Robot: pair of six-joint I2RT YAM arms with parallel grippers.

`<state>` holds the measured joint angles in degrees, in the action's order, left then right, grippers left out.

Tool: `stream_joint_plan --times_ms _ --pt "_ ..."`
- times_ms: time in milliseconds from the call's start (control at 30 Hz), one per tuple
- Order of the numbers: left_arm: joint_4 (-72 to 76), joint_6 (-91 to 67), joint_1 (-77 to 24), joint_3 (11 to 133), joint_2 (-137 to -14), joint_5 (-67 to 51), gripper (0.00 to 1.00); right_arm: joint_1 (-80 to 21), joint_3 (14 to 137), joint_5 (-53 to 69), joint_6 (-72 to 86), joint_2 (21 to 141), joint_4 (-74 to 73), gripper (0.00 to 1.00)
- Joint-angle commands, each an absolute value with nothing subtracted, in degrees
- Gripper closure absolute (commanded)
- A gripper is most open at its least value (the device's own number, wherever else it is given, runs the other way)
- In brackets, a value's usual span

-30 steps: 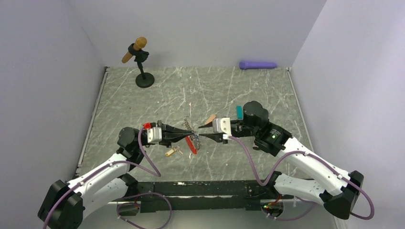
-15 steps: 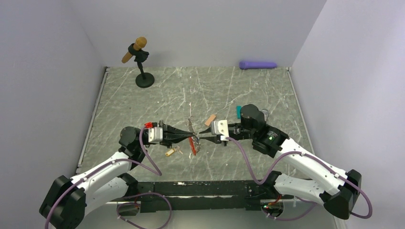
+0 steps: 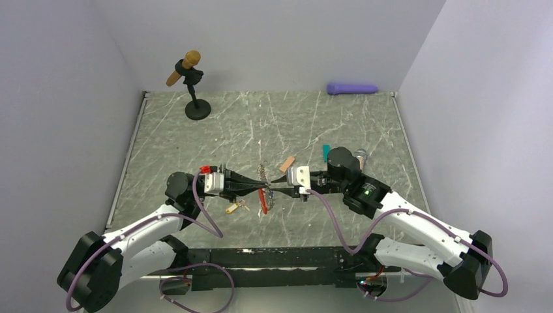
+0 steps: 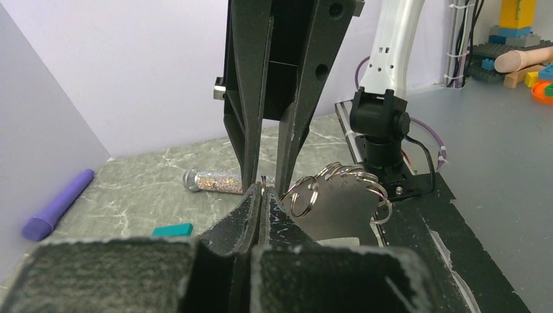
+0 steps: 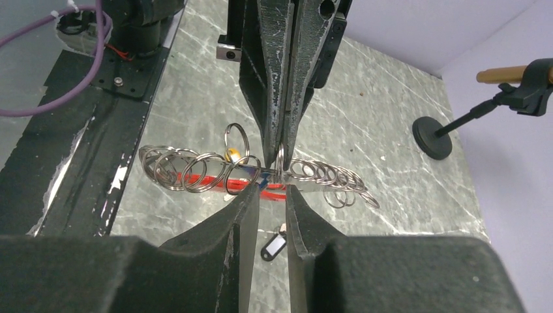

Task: Put the keys on the keyring

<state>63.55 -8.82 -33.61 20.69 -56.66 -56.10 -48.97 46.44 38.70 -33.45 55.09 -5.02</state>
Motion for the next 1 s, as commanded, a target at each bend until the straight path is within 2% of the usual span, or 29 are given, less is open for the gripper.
stream_joint_plan --times_ms 0,200,367,467,533,700,767,900,967 --pt "69.9 -10.9 -33.6 21.7 -58.1 -57.8 1.0 -49.3 46.3 37.1 -32.0 53.6 -0.3 0.74" --pt "71.9 -12.9 -33.6 21.8 -60.0 -58.8 1.0 -49.4 46.2 36.8 -31.7 53.5 -0.2 0.77" --pt "73.7 -14.2 -33.6 22.0 -61.0 -59.1 1.0 -49.4 46.0 37.9 -31.7 54.0 -0.3 0.91" --pt "74.4 -14.7 -33.7 21.8 -61.2 -59.1 1.0 -49.4 46.0 38.6 -32.0 54.3 -0.3 0.94" --pt "74.7 -15.2 -33.6 21.8 -61.4 -59.1 1.0 -49.3 46.3 38.9 -32.3 54.5 -0.3 1.0" --pt "74.4 -15.3 -33.6 21.0 -61.1 -58.2 0.99 -49.4 47.4 38.1 -33.3 54.5 -0.6 1.0" --pt "72.1 -14.3 -33.3 20.2 -59.5 -56.1 0.91 -49.3 47.7 37.0 -34.0 54.4 -2.1 1.0" --pt "64.4 -11.0 -31.3 17.8 -52.5 -48.2 0.61 -48.9 48.6 32.8 -34.6 54.4 -6.3 1.0" --pt "57.4 -9.0 -30.4 17.2 -47.7 -43.7 0.56 -48.9 49.5 29.9 -35.0 54.7 -8.9 1.0"
